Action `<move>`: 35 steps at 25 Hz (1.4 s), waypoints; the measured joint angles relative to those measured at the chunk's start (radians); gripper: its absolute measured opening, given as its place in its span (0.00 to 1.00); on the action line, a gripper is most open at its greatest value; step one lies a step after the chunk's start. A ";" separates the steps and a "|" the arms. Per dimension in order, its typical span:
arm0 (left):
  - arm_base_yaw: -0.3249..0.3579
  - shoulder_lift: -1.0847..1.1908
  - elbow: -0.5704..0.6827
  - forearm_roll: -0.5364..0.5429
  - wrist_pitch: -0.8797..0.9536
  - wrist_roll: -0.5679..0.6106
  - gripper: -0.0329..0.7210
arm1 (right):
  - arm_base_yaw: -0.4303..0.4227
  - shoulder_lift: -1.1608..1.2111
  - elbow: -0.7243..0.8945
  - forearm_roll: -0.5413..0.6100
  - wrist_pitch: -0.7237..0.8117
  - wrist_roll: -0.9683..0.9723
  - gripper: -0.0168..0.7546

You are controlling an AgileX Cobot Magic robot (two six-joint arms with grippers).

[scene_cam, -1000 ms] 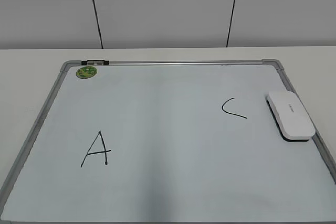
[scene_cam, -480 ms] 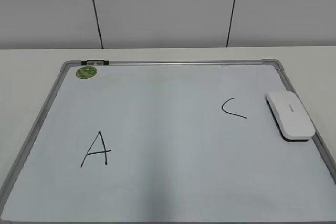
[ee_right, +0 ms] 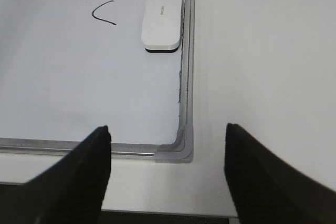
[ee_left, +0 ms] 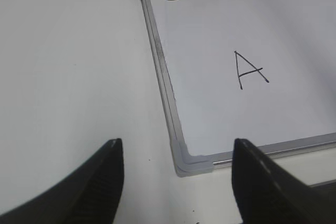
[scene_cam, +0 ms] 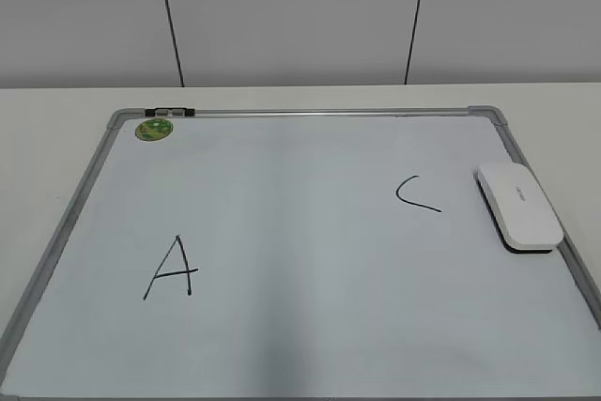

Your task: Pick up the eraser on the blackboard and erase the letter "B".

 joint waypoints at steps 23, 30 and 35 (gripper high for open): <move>0.119 -0.006 0.001 -0.002 0.000 0.000 0.67 | -0.186 -0.055 0.000 0.000 0.002 0.000 0.67; 0.119 -0.006 0.001 -0.002 0.000 0.000 0.67 | -0.186 -0.055 0.000 0.000 0.002 0.000 0.67; 0.119 -0.006 0.001 -0.002 0.000 0.000 0.67 | -0.186 -0.055 0.000 0.000 0.002 0.000 0.67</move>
